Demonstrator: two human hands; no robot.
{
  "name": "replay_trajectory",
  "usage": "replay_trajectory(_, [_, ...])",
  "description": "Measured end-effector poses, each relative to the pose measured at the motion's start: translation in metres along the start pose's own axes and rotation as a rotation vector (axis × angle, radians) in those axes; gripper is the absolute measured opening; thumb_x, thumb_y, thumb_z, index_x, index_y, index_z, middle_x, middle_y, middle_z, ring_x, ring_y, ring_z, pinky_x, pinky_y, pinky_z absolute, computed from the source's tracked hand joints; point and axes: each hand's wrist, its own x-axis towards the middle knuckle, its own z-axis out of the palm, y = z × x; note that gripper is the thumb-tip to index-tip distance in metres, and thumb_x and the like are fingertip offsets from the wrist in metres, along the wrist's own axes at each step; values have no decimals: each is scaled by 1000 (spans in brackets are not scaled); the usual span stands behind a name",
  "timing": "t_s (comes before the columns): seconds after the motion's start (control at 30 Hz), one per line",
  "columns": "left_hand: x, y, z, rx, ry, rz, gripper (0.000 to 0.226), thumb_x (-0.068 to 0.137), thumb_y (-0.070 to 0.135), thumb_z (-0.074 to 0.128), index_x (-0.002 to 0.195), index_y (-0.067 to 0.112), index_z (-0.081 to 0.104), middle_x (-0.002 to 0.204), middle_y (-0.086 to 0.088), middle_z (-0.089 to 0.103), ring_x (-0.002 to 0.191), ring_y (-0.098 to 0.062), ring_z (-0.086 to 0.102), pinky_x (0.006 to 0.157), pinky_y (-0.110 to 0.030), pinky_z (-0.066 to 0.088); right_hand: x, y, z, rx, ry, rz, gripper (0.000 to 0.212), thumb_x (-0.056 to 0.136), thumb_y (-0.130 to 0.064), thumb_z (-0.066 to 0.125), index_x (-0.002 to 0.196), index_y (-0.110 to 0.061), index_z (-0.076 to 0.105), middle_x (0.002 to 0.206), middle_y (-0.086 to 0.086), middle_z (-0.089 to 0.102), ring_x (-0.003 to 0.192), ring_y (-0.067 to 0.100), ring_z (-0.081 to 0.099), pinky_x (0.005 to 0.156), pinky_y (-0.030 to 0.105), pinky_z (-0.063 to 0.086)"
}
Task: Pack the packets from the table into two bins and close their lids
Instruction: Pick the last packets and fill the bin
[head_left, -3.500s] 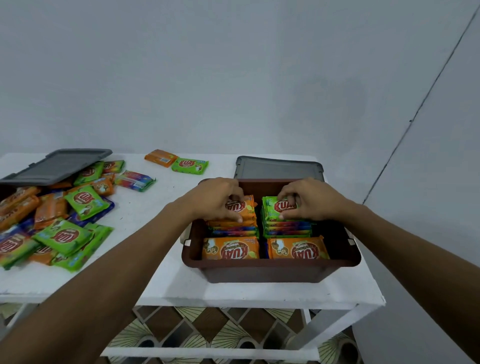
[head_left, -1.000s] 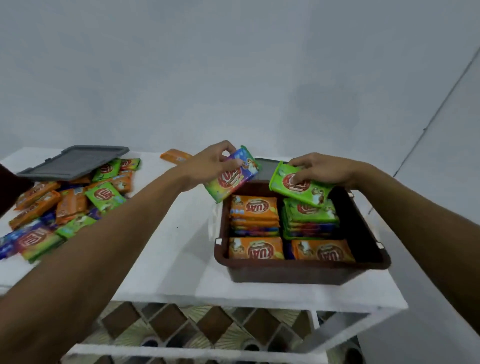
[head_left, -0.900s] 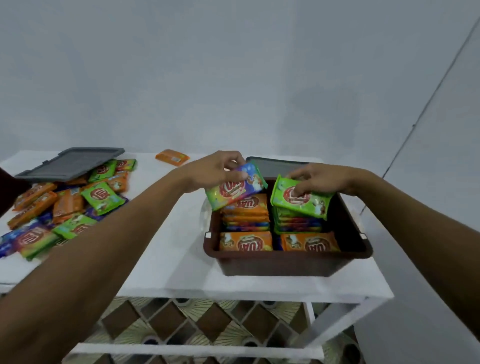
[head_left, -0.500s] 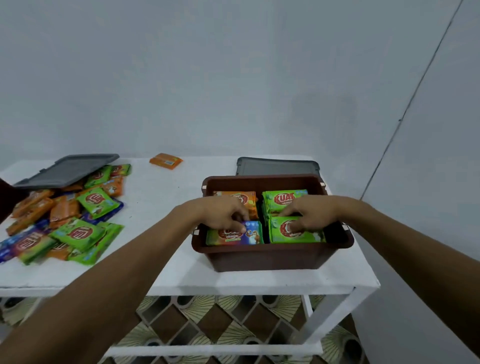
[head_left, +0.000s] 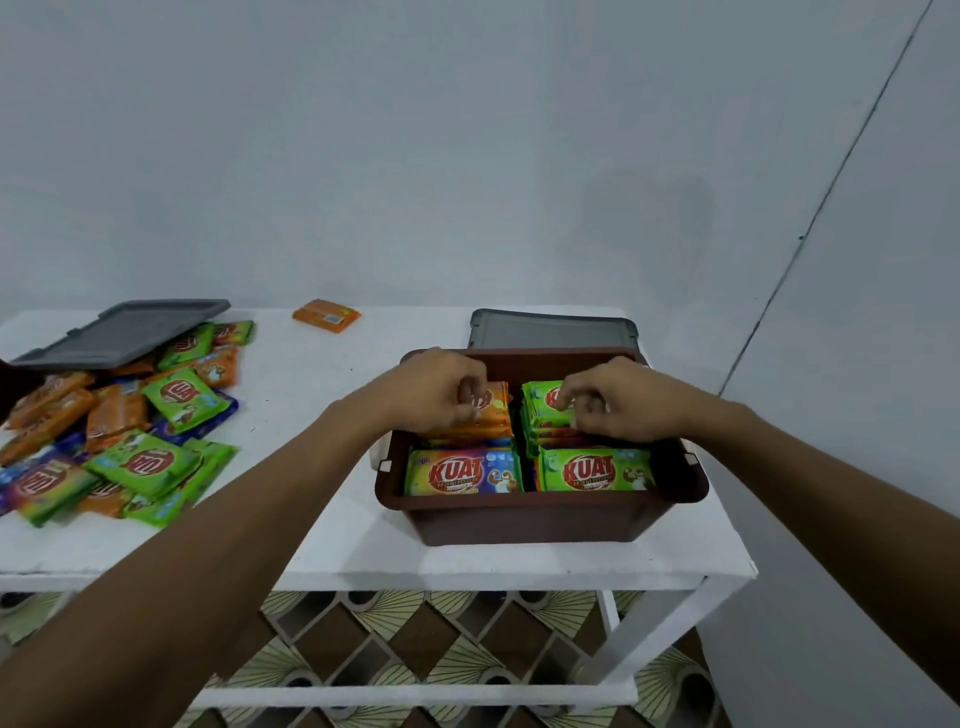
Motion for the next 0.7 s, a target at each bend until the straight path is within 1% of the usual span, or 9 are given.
replay_trajectory(0.07, [7, -2, -1, 93, -33, -9, 27, 79, 36, 76, 92, 26, 55, 88, 9, 57, 80, -10, 55, 66, -30, 48, 10, 4, -3, -129, 16, 22, 15, 83, -34, 70, 96, -34, 61, 75, -15, 65, 73, 2, 60, 76, 36, 54])
replay_trajectory(0.1, [10, -3, 1, 140, -65, -21, 33, 75, 39, 78, 91, 25, 53, 87, 9, 55, 80, -11, 52, 64, -29, 43, 14, 6, -3, -184, -2, 37, 19, 80, -40, 72, 91, -36, 56, 73, -16, 61, 73, 4, 57, 74, 37, 53])
replay_trajectory(0.2, [20, -4, 10, 244, -99, -26, 45, 69, 47, 81, 89, 23, 48, 90, 7, 53, 83, -13, 50, 63, -28, 38, 25, 9, 1, -276, -49, 61, 35, 72, -50, 76, 84, -34, 47, 74, -13, 52, 74, 12, 51, 63, 33, 43])
replay_trajectory(0.3, [24, -5, 14, 311, -55, 10, 48, 71, 49, 78, 87, 28, 38, 94, 9, 48, 86, -11, 46, 66, -28, 36, 30, 15, 10, -363, 34, 58, 42, 70, -54, 75, 82, -30, 43, 76, -11, 53, 75, 17, 53, 58, 32, 37])
replay_trajectory(0.4, [24, -8, 16, 335, -25, 26, 47, 72, 51, 76, 87, 28, 38, 93, 11, 48, 85, -12, 49, 65, -29, 38, 29, 21, 13, -371, 74, 60, 41, 72, -57, 72, 82, -30, 43, 76, -10, 54, 73, 16, 53, 59, 31, 37])
replay_trajectory(0.47, [23, -13, 14, 255, -23, 21, 46, 70, 54, 76, 90, 27, 46, 89, 10, 54, 80, -12, 53, 64, -31, 43, 25, 24, 11, -290, 62, 35, 37, 74, -58, 70, 81, -31, 46, 71, -11, 54, 69, 10, 52, 58, 30, 38])
replay_trajectory(0.53, [22, -20, 9, 43, 17, 9, 41, 74, 55, 74, 93, 25, 55, 84, 9, 60, 72, -9, 56, 63, -31, 49, 21, 28, 6, -148, 99, -1, 27, 81, -52, 68, 79, -30, 53, 63, -10, 56, 61, 5, 53, 56, 28, 41])
replay_trajectory(0.6, [22, -22, 4, -109, 144, 6, 32, 81, 50, 70, 93, 22, 60, 78, 8, 62, 66, -7, 58, 63, -32, 52, 19, 34, 2, -47, 207, -28, 19, 87, -41, 66, 78, -28, 57, 59, -10, 57, 55, 6, 53, 55, 25, 43])
replay_trajectory(0.7, [29, -25, -3, -162, 337, -32, 21, 87, 41, 66, 89, 21, 61, 77, 7, 62, 67, -8, 58, 63, -32, 51, 21, 44, -2, 31, 361, -22, 15, 89, -33, 65, 77, -26, 59, 61, -13, 57, 57, 4, 54, 55, 22, 42])
